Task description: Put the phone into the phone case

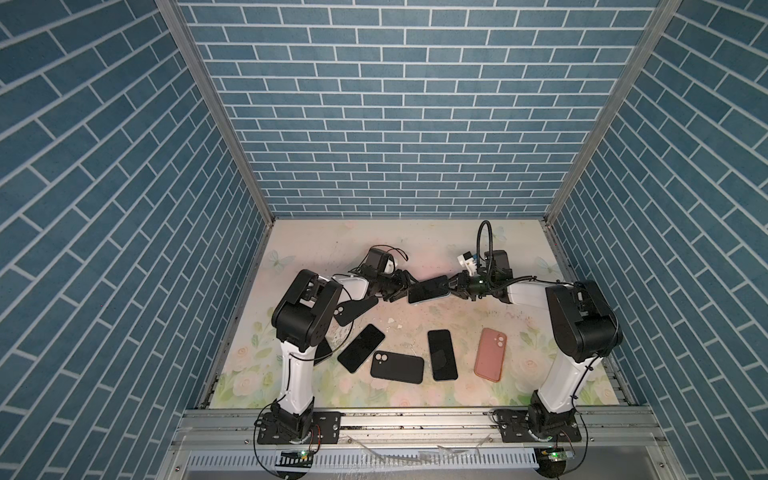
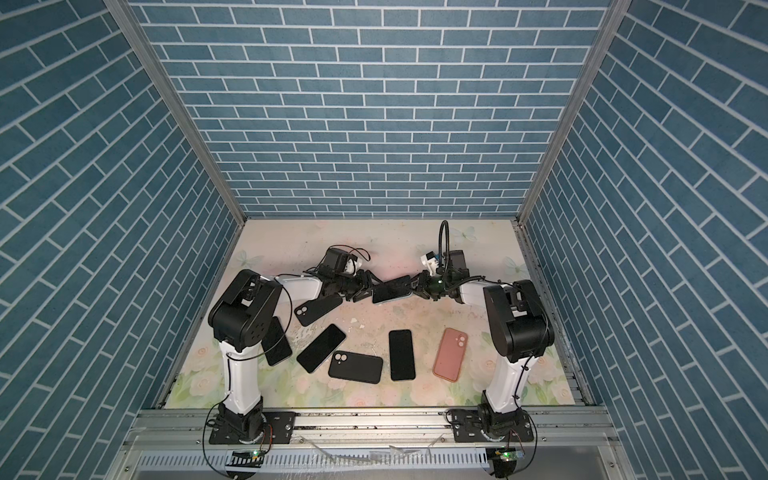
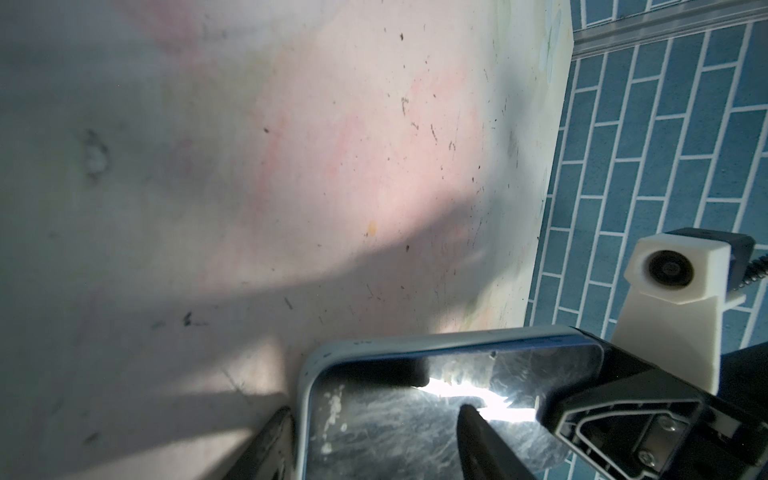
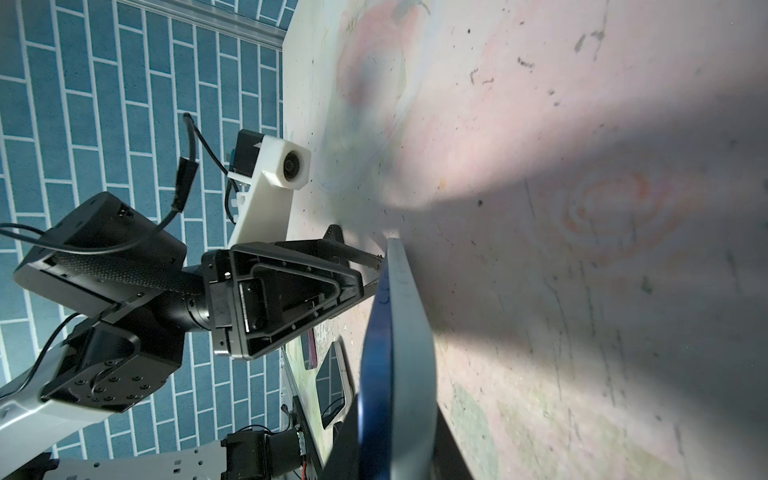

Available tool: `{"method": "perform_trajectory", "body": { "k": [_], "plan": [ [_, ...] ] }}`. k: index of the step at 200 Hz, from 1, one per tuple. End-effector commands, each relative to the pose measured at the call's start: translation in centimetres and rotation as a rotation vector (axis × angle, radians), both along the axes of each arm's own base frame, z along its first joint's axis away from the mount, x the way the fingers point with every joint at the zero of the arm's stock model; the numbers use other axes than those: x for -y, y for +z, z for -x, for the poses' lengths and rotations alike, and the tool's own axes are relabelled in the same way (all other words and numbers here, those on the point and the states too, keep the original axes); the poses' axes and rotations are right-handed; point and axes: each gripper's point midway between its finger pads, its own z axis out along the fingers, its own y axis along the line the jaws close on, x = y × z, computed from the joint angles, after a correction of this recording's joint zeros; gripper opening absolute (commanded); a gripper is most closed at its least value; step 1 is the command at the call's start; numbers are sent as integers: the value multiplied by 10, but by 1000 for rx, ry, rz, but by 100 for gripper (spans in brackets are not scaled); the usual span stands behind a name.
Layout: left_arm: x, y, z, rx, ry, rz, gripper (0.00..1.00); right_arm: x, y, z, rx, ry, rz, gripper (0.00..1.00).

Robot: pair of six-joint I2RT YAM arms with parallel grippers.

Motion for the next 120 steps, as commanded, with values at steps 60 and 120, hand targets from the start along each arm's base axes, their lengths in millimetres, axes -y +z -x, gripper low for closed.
{"method": "perform_trajectory", "body": {
  "k": [60, 120],
  "plan": [
    [-1, -21, 14, -81, 0, -30, 65, -7, 21, 9, 22, 29, -71, 33],
    [-1, -22, 13, -89, 25, -12, 65, -7, 37, 18, 28, 56, -106, 30]
  ]
}}
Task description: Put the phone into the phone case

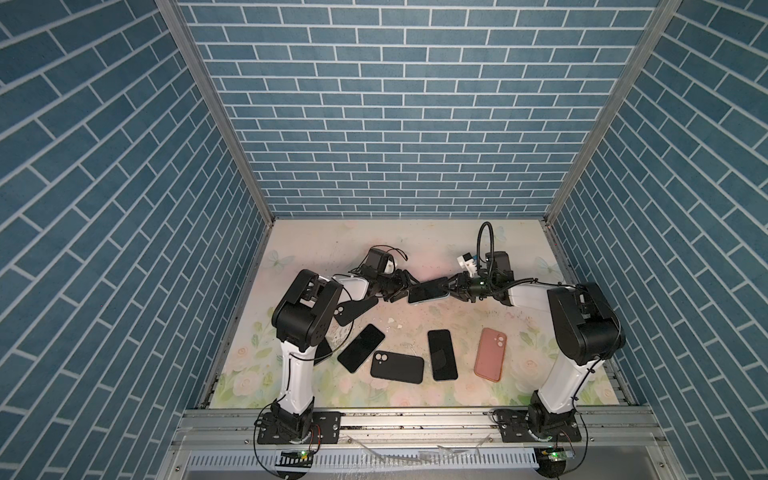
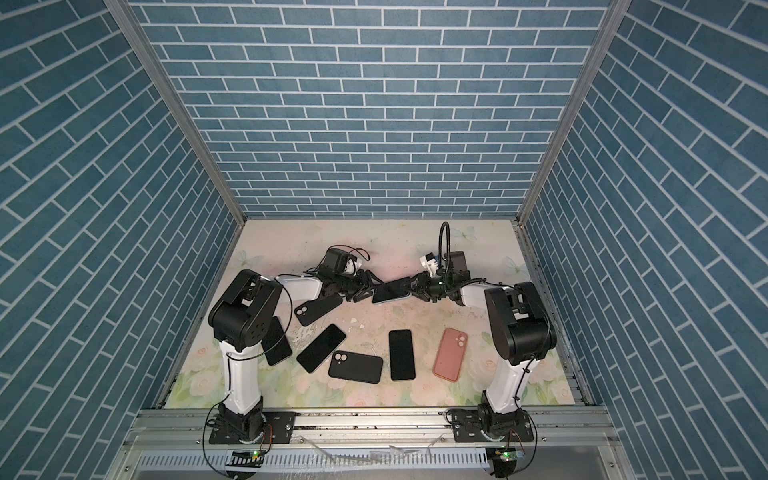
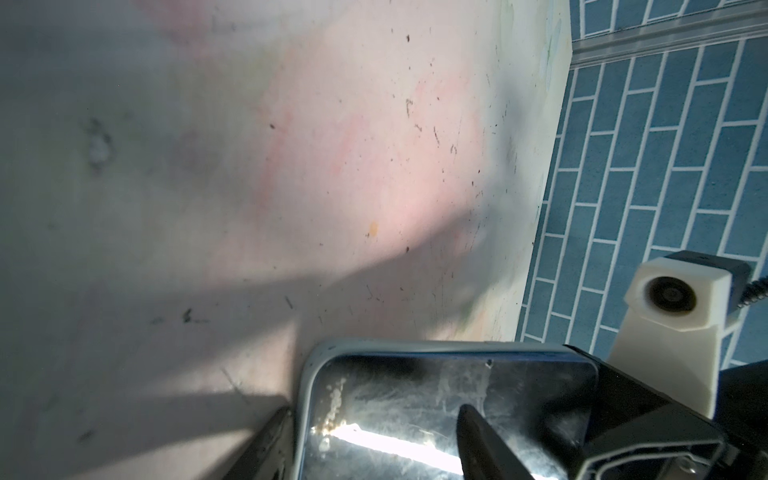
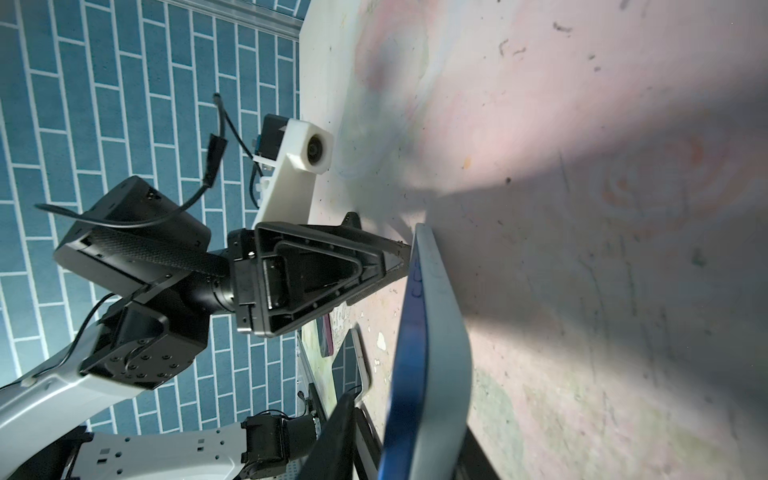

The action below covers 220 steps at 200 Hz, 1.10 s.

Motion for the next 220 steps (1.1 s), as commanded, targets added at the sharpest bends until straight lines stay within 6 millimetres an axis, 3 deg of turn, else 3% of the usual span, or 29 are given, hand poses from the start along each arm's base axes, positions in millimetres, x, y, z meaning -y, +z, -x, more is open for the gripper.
{"method": "perform_trajectory", "body": {
  "k": [1, 86, 118, 142, 177, 220],
  "plan": [
    [-2, -22, 14, -69, 2, -28, 65, -4, 24, 7, 34, 27, -52, 30],
    [-2, -15, 10, -57, 18, -26, 64, 2, 15, 9, 3, 23, -2, 12],
    [-2, -15, 11, -58, 17, -28, 65, 7, 9, 9, 6, 9, 53, 0],
    [-1, -16, 11, -58, 15, -27, 65, 10, 4, 9, 14, 2, 96, 0],
    [1, -17, 10, -58, 11, -24, 65, 9, 3, 6, 18, 8, 96, 31],
    [4, -22, 9, -62, 3, -26, 62, 9, -4, -3, 31, -3, 112, 39]
  ]
}}
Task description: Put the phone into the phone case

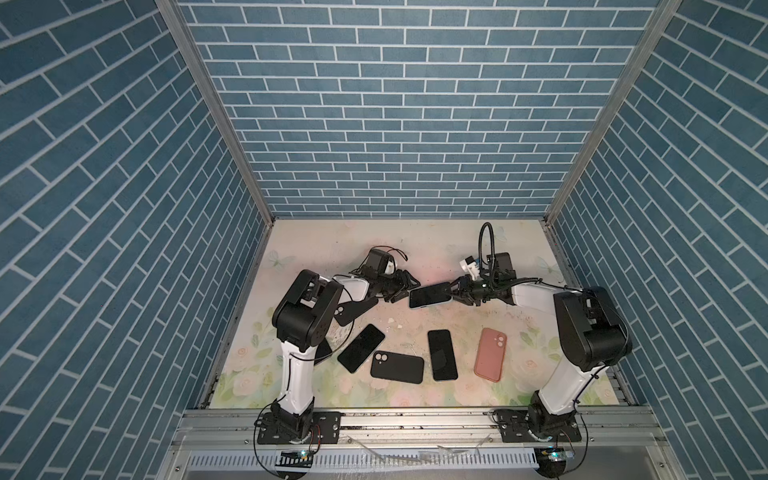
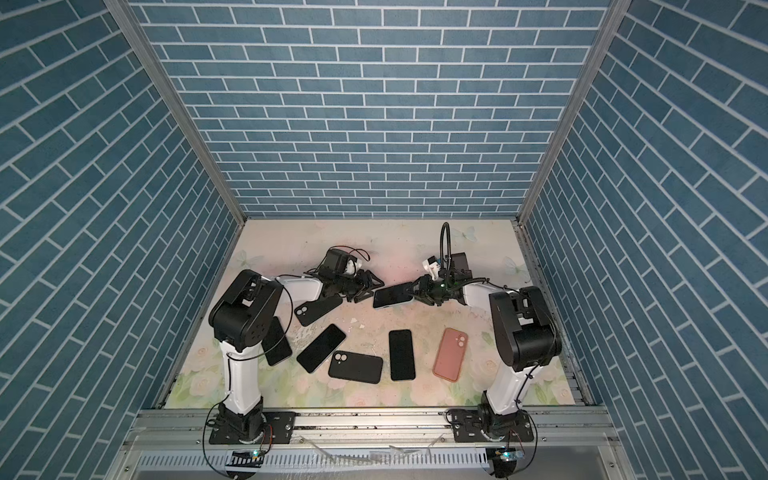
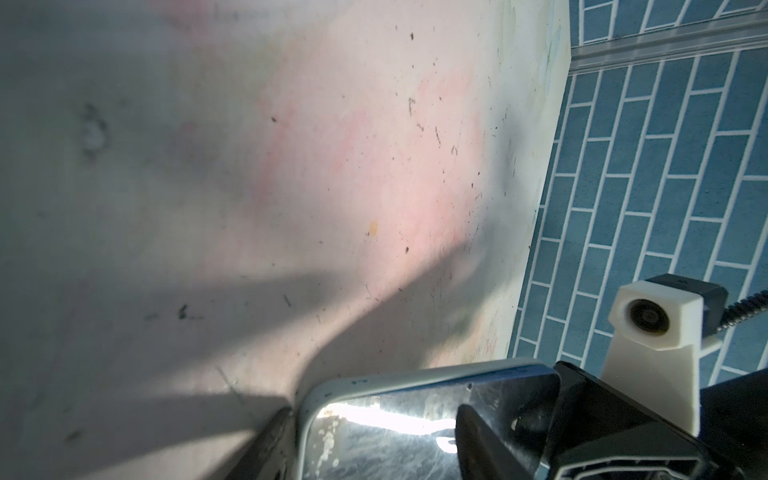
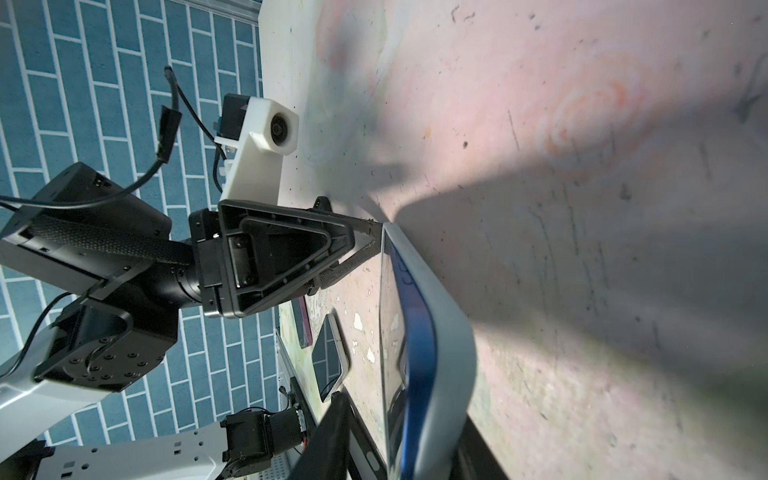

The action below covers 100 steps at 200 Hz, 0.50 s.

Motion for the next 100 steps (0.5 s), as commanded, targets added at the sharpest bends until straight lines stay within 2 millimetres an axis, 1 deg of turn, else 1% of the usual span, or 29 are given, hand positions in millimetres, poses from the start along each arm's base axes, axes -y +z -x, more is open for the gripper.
{"method": "perform_trajectory", "body": {
  "k": [1, 38, 55, 68, 90, 100],
  "plan": [
    [2, -21, 9, -49, -11, -34, 62, -4, 7, -13, 68, 14, 8, 39],
    [2, -25, 10, -56, -14, -40, 60, -3, -5, -27, 72, -22, 32, 38],
    [2, -24, 10, -55, -14, -39, 60, -3, -7, -35, 80, -48, 34, 34],
    [2, -24, 9, -54, -14, -38, 60, -4, -8, -40, 82, -64, 31, 29],
    [2, -25, 10, -56, -15, -39, 59, -4, -11, -44, 85, -80, 28, 24],
    [2, -25, 10, -56, -15, -39, 59, -4, -12, -46, 87, -88, 29, 24]
  ]
}}
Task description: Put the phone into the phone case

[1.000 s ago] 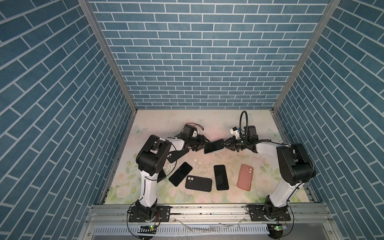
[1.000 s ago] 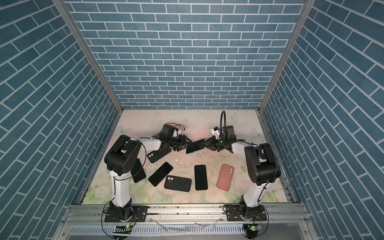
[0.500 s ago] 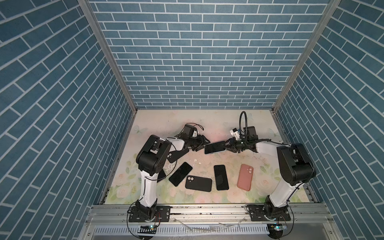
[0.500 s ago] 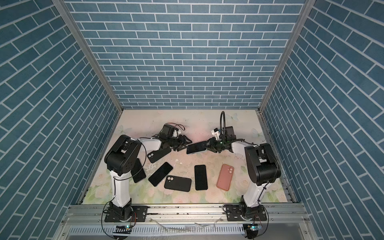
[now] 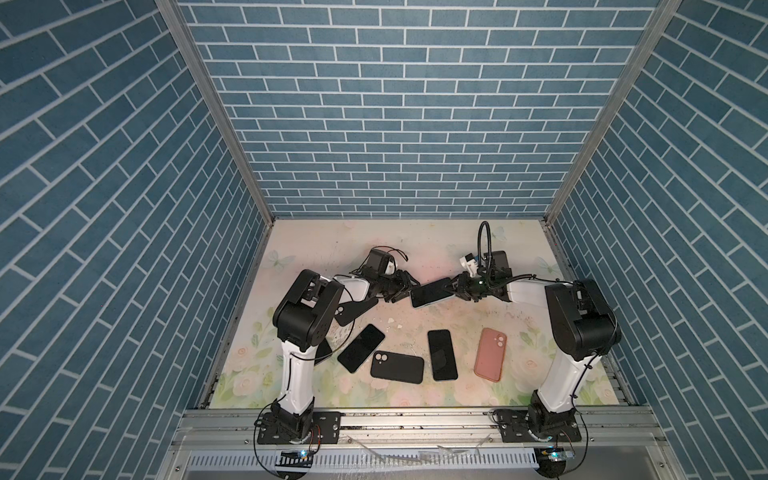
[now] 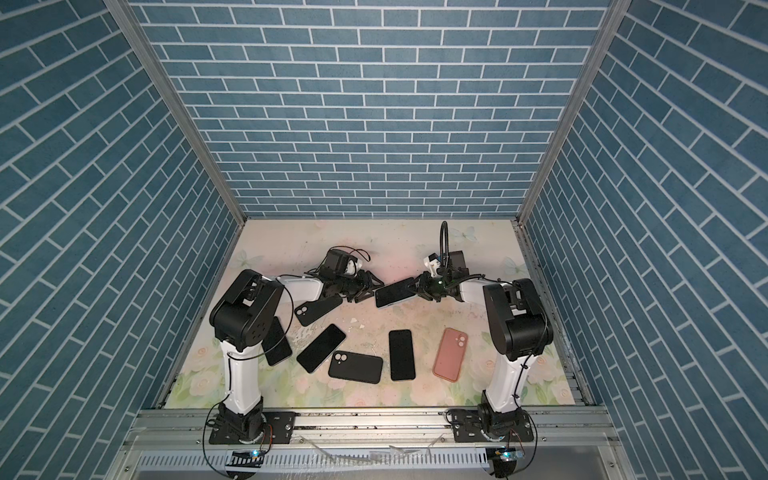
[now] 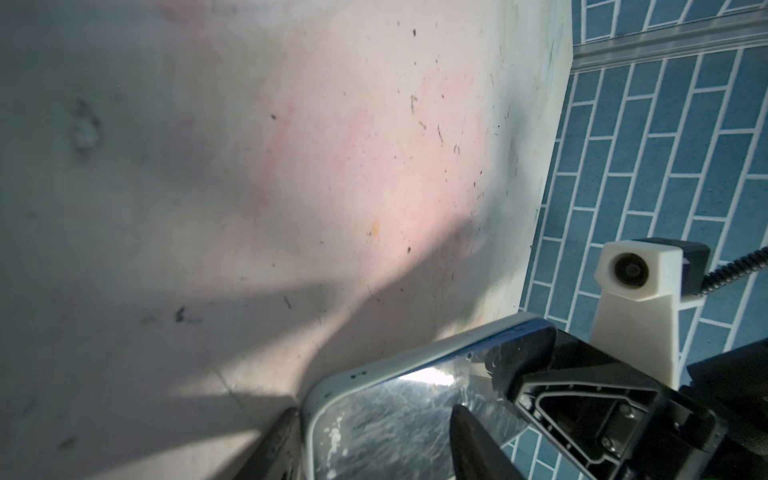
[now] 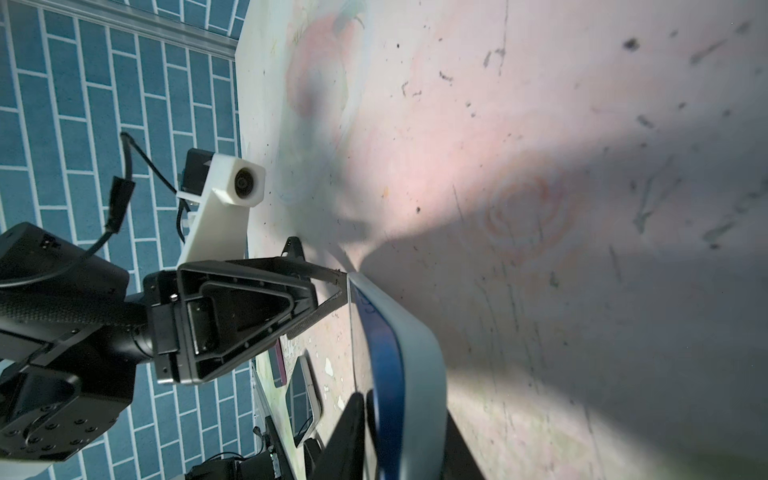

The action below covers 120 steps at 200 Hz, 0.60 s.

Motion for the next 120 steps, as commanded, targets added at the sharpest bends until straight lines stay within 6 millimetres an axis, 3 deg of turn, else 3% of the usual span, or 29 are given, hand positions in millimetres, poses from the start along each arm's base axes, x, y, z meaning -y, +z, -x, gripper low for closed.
{"method": "perform_trajectory", "body": {
  "k": [1, 60, 80, 120],
  "plan": [
    [1, -24, 10, -57, -13, -39, 59, -4, 8, -17, 57, -24, -14, 24],
    [0, -25, 12, -59, -14, -38, 59, -4, 4, -30, 73, -85, -33, 41],
    [0, -25, 13, -59, -15, -36, 59, -5, 1, -34, 66, -102, -48, 41],
    [0, -24, 14, -57, -13, -36, 59, -3, -7, -42, 55, -150, -47, 28]
  ]
}}
